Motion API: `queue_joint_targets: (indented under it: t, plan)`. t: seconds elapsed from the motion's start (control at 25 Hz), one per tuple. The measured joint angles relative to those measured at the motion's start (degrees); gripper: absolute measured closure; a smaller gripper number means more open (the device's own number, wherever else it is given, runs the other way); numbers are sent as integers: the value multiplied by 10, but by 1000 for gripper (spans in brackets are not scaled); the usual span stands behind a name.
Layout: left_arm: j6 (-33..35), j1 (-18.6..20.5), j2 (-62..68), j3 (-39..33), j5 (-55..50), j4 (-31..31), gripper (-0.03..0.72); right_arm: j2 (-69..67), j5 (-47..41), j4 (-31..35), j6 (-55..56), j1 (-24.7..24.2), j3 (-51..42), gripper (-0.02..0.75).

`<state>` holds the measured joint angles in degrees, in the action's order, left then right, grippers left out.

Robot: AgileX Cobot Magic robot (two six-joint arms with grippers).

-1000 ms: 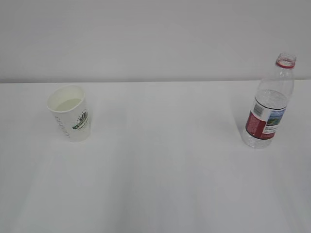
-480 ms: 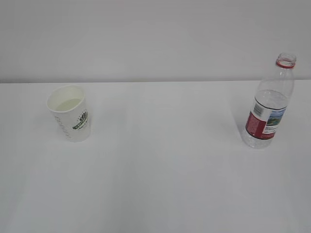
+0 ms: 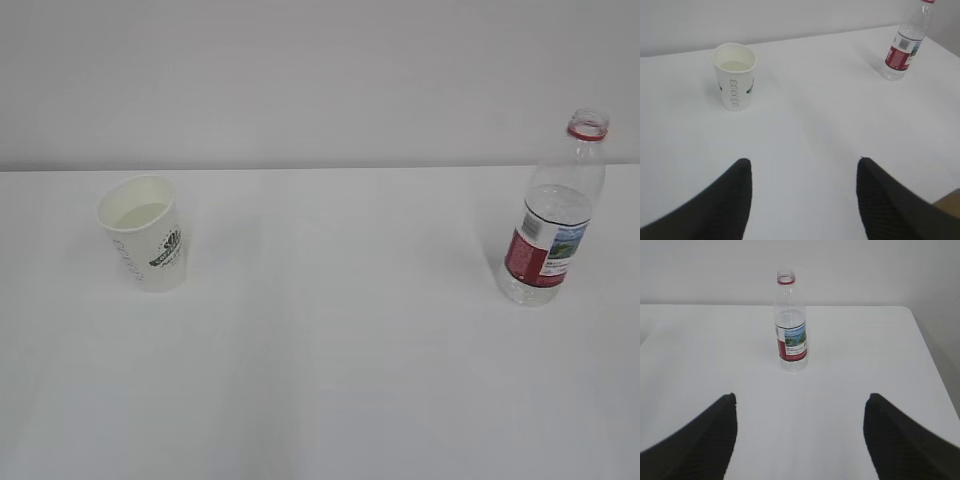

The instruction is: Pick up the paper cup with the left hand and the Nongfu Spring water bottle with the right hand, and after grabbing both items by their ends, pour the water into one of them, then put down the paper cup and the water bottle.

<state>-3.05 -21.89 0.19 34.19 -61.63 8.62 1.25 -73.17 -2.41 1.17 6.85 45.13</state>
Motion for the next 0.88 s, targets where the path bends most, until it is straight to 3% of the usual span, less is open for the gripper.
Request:
queue_joint_targets:
  t: [0.52,0.88]
  plan:
    - [0,0,0,-4,-38,-86,211,0,0,-5,-12,0,-98,147]
    - [0,0,0,-31,-36,-86,214,0,43,4,-12,0,-152,148]
